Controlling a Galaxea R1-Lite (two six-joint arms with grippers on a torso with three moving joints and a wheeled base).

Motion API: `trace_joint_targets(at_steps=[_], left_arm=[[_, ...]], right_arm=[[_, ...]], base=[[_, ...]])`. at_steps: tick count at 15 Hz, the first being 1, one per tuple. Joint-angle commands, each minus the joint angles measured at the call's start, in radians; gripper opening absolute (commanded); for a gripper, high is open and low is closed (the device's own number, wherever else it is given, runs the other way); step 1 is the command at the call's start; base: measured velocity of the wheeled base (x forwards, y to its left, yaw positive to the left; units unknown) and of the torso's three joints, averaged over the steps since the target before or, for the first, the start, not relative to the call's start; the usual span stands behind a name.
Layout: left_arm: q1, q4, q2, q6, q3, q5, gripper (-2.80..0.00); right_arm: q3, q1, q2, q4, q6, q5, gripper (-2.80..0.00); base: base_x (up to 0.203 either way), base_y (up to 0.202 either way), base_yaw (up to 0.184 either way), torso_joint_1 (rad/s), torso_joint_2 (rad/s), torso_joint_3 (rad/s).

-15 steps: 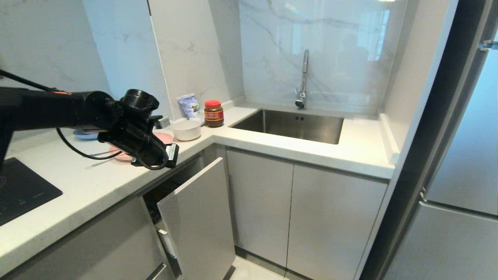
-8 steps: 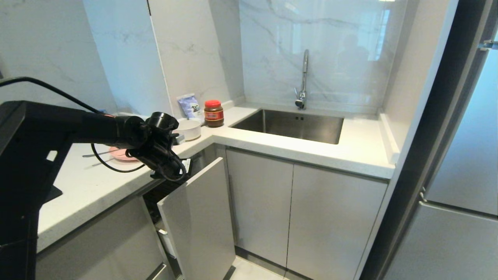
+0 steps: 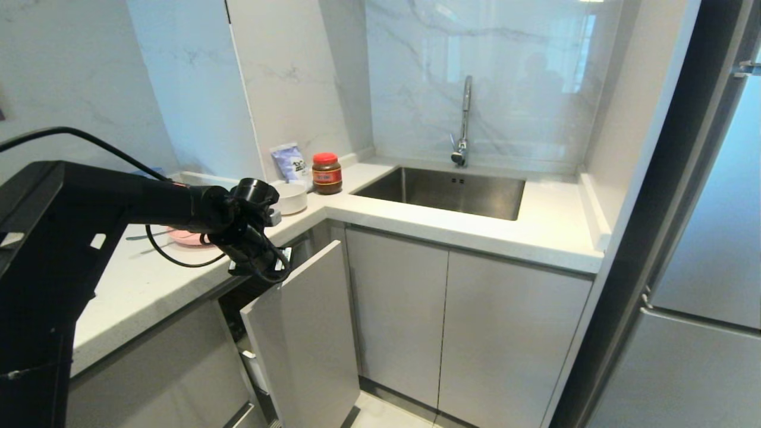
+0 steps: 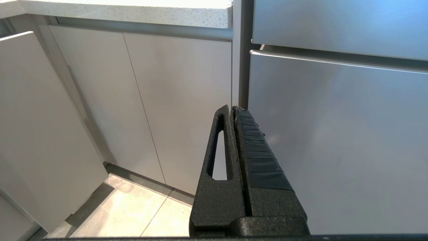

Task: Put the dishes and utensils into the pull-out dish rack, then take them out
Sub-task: Open the cupboard

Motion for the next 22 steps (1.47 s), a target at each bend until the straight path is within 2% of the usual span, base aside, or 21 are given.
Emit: trace_joint_targets(at_steps=[1, 10, 22], left_arm=[[-0.003, 0.004, -0.015, -0.008, 0.001, 0.011, -2.8], [0.0, -0.002, 0.032, -0.009, -0.011, 0.097, -2.8], [-0.017, 0.006, 0.092, -0.014, -0.026, 0.094, -2.8]], right_arm=[[0.001, 0.0, -0.002, -0.001, 0.0, 0.0, -2.8], [0.0, 0.0, -0.003, -0.001, 0.0, 0.0, -2.8], [0.002, 0.0, -0.002, -0.001, 0.0, 0.0, -2.8]], base=[[0.0, 0.0, 0.0, 0.0, 0.0, 0.0], [0.0, 0.0, 0.0, 0.0, 0.0, 0.0], [0.0, 0.0, 0.0, 0.0, 0.0, 0.0]])
